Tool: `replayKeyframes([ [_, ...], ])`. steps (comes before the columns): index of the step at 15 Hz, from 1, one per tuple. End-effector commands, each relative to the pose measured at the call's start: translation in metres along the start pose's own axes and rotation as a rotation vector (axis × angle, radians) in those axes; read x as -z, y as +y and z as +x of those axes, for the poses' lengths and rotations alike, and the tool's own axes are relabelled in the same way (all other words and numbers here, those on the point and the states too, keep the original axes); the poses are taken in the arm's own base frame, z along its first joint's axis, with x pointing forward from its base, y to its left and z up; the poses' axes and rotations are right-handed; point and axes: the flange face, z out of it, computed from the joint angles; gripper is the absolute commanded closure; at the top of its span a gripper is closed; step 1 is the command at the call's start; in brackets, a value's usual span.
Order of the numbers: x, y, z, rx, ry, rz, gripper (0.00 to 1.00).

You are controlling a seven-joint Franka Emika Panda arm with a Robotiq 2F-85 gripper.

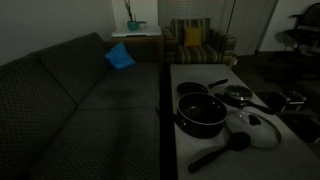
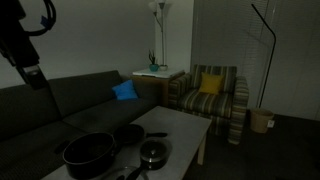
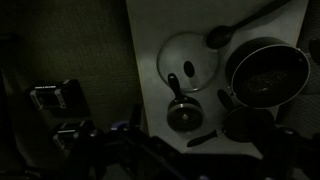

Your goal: Take the lid off the coffee table and place it on the big pot

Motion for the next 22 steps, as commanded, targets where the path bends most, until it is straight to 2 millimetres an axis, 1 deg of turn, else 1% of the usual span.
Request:
replayKeyframes([
  [1, -0.033, 0.007, 0.015, -0.045, -0.008, 0.007, 0.0],
  [4, -0.062, 0.007, 0.029, -0.028, -0.053, 0.023, 0.0],
  [8, -0.096, 0.003, 0.058, 0.004, -0.127, 0.037, 0.0],
  [10, -0.118, 0.002, 0.072, 0.006, -0.16, 0.045, 0.0],
  [12, -0.137, 0.0, 0.08, -0.005, -0.209, 0.051, 0.0],
  [13, -0.118, 0.003, 0.067, -0.012, -0.159, 0.051, 0.0],
  [14, -0.125, 0.002, 0.071, -0.013, -0.168, 0.05, 0.0],
  [15, -0.128, 0.002, 0.071, -0.013, -0.17, 0.047, 0.0],
  [19, -0.122, -0.001, 0.071, 0.004, -0.151, 0.052, 0.0],
  [20, -0.126, -0.003, 0.072, 0.027, -0.147, 0.049, 0.0],
  [22, -0.142, -0.005, 0.077, 0.067, -0.148, 0.051, 0.0],
])
